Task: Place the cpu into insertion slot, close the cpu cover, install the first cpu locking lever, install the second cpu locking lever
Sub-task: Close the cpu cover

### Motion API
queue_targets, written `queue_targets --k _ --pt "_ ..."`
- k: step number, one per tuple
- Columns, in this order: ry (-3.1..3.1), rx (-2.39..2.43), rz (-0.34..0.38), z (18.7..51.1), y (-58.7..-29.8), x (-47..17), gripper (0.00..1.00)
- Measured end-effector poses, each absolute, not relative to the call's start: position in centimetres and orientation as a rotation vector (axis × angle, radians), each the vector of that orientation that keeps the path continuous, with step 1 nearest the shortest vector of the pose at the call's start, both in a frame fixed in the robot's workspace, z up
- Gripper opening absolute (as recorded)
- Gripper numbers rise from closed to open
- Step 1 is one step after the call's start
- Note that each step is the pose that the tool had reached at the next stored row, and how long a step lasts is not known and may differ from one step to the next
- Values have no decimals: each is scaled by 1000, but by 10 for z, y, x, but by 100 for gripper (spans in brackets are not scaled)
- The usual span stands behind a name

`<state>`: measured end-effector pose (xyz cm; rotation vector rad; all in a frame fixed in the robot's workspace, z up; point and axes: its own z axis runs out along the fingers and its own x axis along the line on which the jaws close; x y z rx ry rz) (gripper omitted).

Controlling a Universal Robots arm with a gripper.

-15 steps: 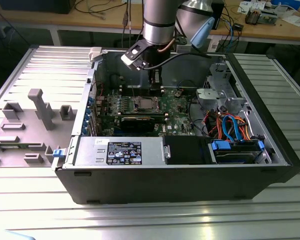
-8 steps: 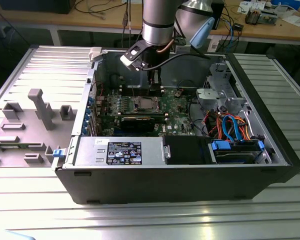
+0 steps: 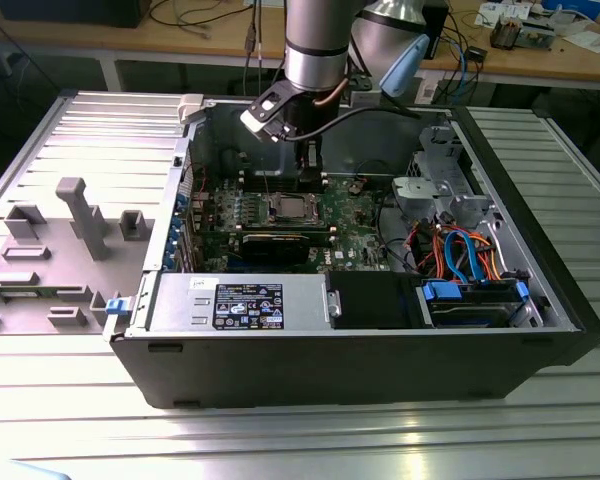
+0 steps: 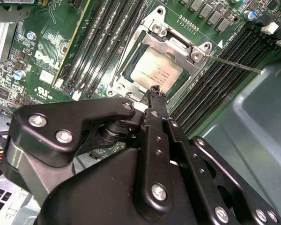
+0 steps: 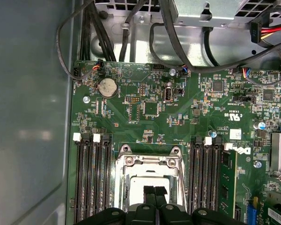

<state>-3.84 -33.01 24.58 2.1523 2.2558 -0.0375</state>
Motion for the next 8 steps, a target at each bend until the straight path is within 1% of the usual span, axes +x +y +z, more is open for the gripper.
queue_targets --k 8 --pt "2260 2150 -36 239 -333 -46 11"
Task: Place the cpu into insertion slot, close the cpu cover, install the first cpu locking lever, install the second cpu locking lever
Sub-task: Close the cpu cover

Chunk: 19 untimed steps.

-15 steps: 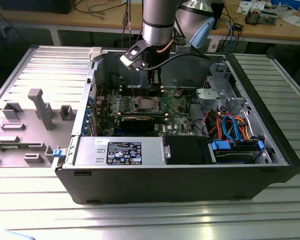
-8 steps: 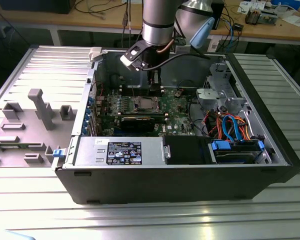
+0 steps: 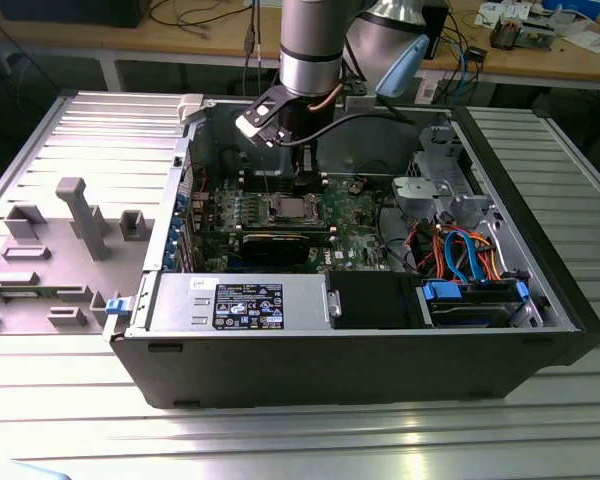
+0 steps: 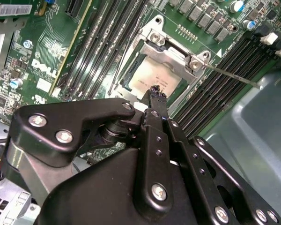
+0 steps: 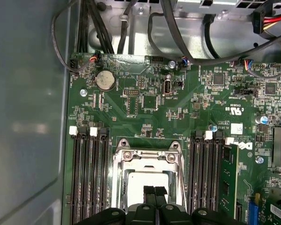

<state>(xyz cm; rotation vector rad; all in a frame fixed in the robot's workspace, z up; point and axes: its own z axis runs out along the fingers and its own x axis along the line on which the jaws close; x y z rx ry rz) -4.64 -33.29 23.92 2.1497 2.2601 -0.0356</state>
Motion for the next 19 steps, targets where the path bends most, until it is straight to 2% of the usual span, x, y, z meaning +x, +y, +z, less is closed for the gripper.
queue_targets --k 19 --pt "2262 2148 -36 217 -332 -71 11"
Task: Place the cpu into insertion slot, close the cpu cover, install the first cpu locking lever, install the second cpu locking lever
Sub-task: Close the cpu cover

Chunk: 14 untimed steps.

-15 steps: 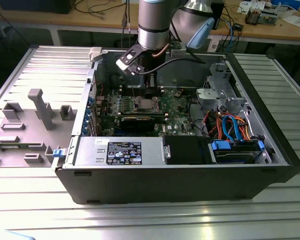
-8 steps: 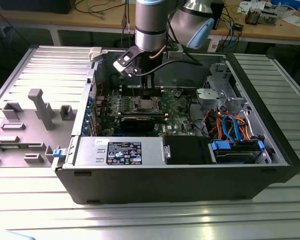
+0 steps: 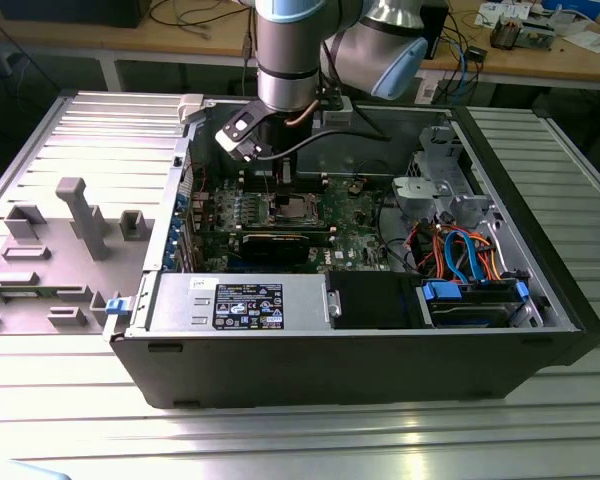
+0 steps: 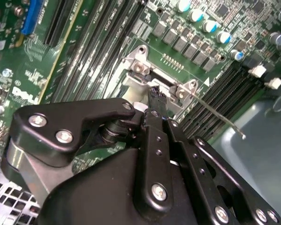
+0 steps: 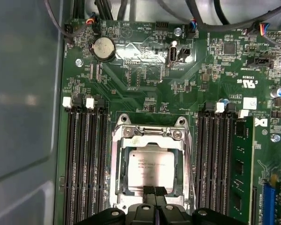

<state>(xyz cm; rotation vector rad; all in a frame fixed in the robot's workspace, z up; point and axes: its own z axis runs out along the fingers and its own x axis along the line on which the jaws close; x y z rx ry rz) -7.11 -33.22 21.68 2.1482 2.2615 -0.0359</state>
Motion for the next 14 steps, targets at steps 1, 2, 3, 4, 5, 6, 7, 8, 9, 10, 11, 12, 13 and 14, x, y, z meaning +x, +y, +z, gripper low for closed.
queue_targets --k 1,2,3,4,5,6,7,8,9,10,11,12,13,14 --pt "2262 2148 -36 216 -332 -71 11" --pt "2262 2148 -36 214 -332 -71 11" --pt "2261 2148 -36 213 -332 -71 11" --pt "2261 2148 -36 211 -332 -71 11" --pt "2261 2148 -36 209 -332 -71 11" --pt "2261 2148 -37 209 -332 -71 11" --pt "2261 2148 -37 209 -332 -71 11" --pt "2261 2148 -36 209 -332 -71 11" --pt "2261 2148 -36 209 -332 -71 11" --pt "2261 2148 -36 208 -332 -71 11" --pt "2262 2149 -36 208 -332 -71 11" --pt "2262 2149 -37 207 -332 -71 11" --pt "2262 2149 -37 207 -332 -71 11" --pt "2262 2149 -37 206 -332 -71 11"
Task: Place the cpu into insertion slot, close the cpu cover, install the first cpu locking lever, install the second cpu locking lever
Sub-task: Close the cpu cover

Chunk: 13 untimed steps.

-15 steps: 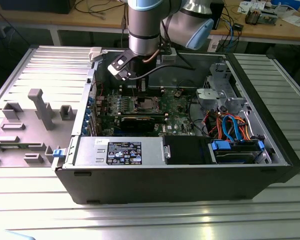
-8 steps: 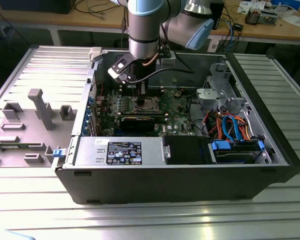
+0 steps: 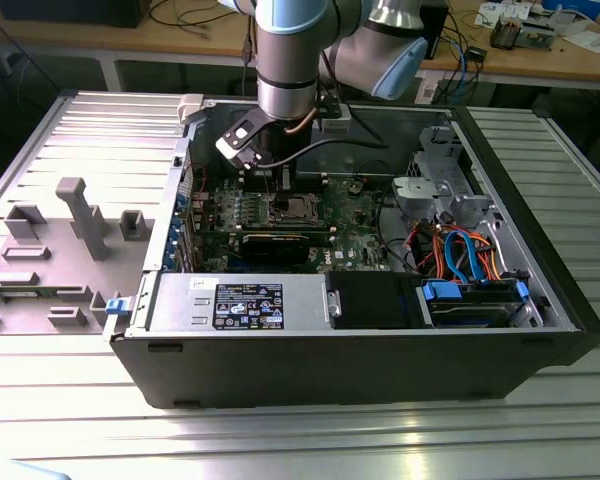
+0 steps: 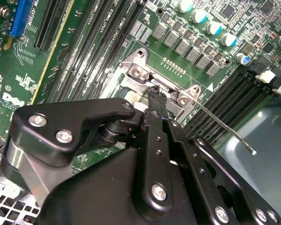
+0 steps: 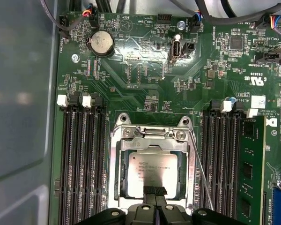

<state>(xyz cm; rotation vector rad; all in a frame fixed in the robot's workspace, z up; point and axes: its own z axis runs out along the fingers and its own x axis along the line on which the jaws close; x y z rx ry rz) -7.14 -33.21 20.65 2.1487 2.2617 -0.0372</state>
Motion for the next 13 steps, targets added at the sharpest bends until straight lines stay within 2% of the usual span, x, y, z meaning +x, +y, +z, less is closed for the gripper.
queue_targets --k 13 --pt "2263 2150 -40 208 -332 -52 11"
